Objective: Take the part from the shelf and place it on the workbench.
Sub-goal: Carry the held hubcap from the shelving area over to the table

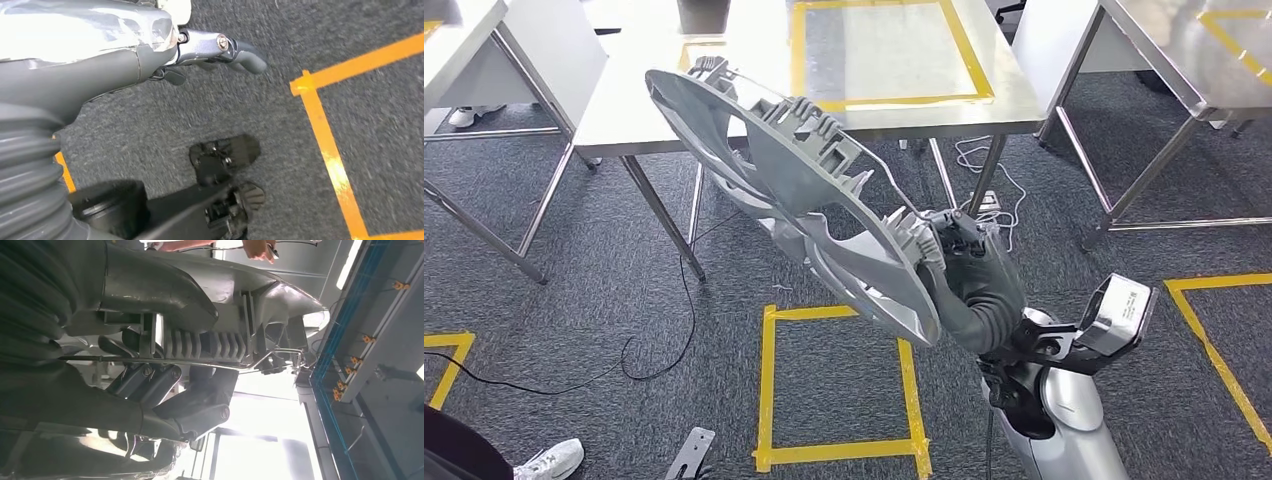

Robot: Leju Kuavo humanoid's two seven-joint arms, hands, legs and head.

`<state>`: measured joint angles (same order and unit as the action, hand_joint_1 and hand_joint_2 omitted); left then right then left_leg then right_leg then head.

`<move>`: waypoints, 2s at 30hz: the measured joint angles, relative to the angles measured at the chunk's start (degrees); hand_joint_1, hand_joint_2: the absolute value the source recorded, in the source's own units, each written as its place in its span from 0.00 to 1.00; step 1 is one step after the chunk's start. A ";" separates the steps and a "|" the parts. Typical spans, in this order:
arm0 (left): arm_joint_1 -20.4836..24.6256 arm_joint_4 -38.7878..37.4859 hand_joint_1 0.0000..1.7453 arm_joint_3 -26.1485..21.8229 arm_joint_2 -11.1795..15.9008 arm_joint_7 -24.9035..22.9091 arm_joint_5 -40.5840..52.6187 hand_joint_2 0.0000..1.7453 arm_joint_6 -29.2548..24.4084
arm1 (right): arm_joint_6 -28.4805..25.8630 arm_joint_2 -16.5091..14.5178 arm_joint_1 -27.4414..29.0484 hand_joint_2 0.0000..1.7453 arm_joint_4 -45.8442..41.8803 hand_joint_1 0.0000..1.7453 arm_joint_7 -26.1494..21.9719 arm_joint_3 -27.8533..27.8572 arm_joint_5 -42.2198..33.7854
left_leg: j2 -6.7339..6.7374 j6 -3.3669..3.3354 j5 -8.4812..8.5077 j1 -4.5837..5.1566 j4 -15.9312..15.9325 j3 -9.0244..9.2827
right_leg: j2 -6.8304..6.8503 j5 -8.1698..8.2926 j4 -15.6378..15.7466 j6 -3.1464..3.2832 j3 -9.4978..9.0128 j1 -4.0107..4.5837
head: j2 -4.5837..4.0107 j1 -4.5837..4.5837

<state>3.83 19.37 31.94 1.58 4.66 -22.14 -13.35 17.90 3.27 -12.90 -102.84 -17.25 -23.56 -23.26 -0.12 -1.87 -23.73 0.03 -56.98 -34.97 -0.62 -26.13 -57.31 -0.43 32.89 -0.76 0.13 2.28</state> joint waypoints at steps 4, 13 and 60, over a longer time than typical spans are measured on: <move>-0.03 -0.02 0.00 -0.26 -0.23 0.31 -0.29 1.00 -0.14 | 0.24 0.07 -0.93 1.00 0.56 1.00 0.04 -0.21 -0.32 | -0.01 -0.72 0.20 -0.23 1.23 1.33 | 0.25 -4.09 -11.11 0.27 6.05 -0.10 | 0.00 -0.10; -0.15 -0.03 0.00 -0.33 -0.57 0.54 -0.87 1.00 -0.20 | 0.49 0.22 -1.38 1.00 1.52 1.00 -0.22 -0.90 -0.68 | -0.57 0.82 -2.55 0.23 -0.51 2.21 | 0.65 2.92 -0.34 -0.62 3.24 -0.11 | 0.00 0.00; 0.56 -0.02 0.00 1.41 -0.18 -0.33 2.56 1.00 0.54 | -1.15 1.41 3.16 1.00 -1.50 1.00 -1.30 1.83 1.65 | 0.09 0.44 -0.11 -0.02 -0.64 -0.14 | -0.34 0.07 0.38 -0.07 -0.32 -0.01 | 0.00 0.28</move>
<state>4.39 19.34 33.35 1.40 4.33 -19.57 -12.82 16.74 4.68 -9.73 -104.33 -18.55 -21.74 -21.61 -0.04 -1.43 -23.84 0.00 -57.63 -35.10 -0.96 -26.06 -56.92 -0.50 32.57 -0.77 0.13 2.56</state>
